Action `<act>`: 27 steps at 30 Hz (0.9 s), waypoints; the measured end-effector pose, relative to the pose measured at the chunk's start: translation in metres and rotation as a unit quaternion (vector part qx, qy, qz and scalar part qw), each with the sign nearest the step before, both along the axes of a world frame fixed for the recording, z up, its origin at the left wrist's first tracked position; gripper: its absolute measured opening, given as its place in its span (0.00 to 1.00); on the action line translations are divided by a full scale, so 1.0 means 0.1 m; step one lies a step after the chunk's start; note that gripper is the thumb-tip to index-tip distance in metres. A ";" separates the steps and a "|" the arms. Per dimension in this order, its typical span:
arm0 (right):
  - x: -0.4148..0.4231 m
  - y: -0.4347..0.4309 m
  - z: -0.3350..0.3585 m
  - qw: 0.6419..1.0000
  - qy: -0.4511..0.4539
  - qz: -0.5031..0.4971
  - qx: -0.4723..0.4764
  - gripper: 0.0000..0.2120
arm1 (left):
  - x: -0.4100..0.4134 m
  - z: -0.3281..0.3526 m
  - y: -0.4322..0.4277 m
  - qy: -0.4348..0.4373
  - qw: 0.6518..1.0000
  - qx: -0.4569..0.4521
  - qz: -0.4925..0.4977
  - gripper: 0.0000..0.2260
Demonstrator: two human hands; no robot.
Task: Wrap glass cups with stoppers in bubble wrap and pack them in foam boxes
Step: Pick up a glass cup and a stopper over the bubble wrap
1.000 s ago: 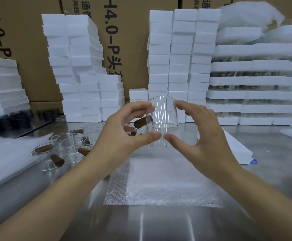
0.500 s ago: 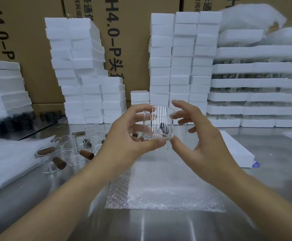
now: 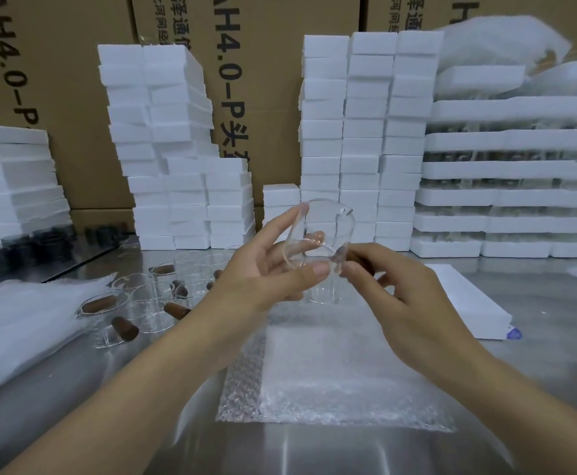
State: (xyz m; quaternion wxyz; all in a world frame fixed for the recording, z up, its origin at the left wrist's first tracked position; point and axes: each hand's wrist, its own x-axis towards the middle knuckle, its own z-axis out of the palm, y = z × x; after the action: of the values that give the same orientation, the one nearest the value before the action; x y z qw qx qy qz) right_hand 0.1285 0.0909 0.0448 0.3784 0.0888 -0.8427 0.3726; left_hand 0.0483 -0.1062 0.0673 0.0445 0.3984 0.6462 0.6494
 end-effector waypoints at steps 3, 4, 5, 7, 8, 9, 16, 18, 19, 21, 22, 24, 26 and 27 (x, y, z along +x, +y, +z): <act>-0.02 0.00 0.02 0.991 0.005 0.009 -0.134 0.05 | 0.01 -0.02 0.05 -0.003 0.998 -0.009 0.056 0.30; -0.02 0.00 0.04 0.985 0.008 0.010 -0.170 0.05 | 0.01 -0.03 0.06 0.001 0.997 -0.026 0.067 0.27; -0.02 0.01 0.05 0.979 0.010 0.007 -0.203 0.04 | 0.02 -0.06 0.07 0.006 0.996 -0.048 0.073 0.24; -0.03 0.04 0.08 0.966 0.012 -0.003 -0.258 0.03 | 0.03 -0.12 0.07 0.045 0.988 -0.122 0.080 0.19; -0.03 0.06 0.09 0.960 0.011 -0.008 -0.280 0.04 | 0.05 -0.16 0.07 0.084 0.975 -0.185 0.087 0.20; -0.03 0.08 0.10 0.954 0.009 -0.012 -0.298 0.05 | 0.07 -0.20 0.06 0.128 0.953 -0.257 0.096 0.22; -0.02 0.14 0.17 0.913 -0.050 -0.013 -0.406 0.09 | 0.11 -0.28 0.07 0.259 0.875 -0.384 0.138 0.20; -0.02 0.15 0.20 0.901 -0.061 -0.019 -0.429 0.11 | 0.08 -0.26 0.07 0.257 0.883 -0.362 0.155 0.14; -0.01 0.15 0.21 0.895 -0.067 -0.020 -0.441 0.11 | 0.07 -0.26 0.07 0.255 0.885 -0.351 0.167 0.11; 0.00 0.16 0.23 0.880 -0.083 -0.018 -0.467 0.13 | 0.05 -0.25 0.06 0.259 0.887 -0.330 0.192 0.08; 0.01 0.17 0.23 0.872 -0.089 -0.015 -0.481 0.14 | 0.03 -0.24 0.05 0.259 0.888 -0.320 0.205 0.08; 0.02 0.19 0.26 0.855 -0.087 -0.008 -0.512 0.15 | -0.01 -0.21 0.01 0.259 0.890 -0.295 0.230 0.07; 0.03 0.22 0.29 0.838 -0.072 -0.002 -0.541 0.14 | -0.05 -0.15 -0.03 0.262 0.890 -0.274 0.254 0.07; 0.04 0.23 0.31 0.831 -0.067 0.000 -0.552 0.13 | -0.06 -0.13 -0.04 0.266 0.887 -0.269 0.265 0.07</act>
State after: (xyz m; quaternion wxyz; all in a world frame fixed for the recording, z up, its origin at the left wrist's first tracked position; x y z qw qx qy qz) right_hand 0.1328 0.1141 0.0757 0.3067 -0.1606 -0.5200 0.7808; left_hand 0.0422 -0.1105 0.0544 -0.1969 0.3430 0.8652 0.3083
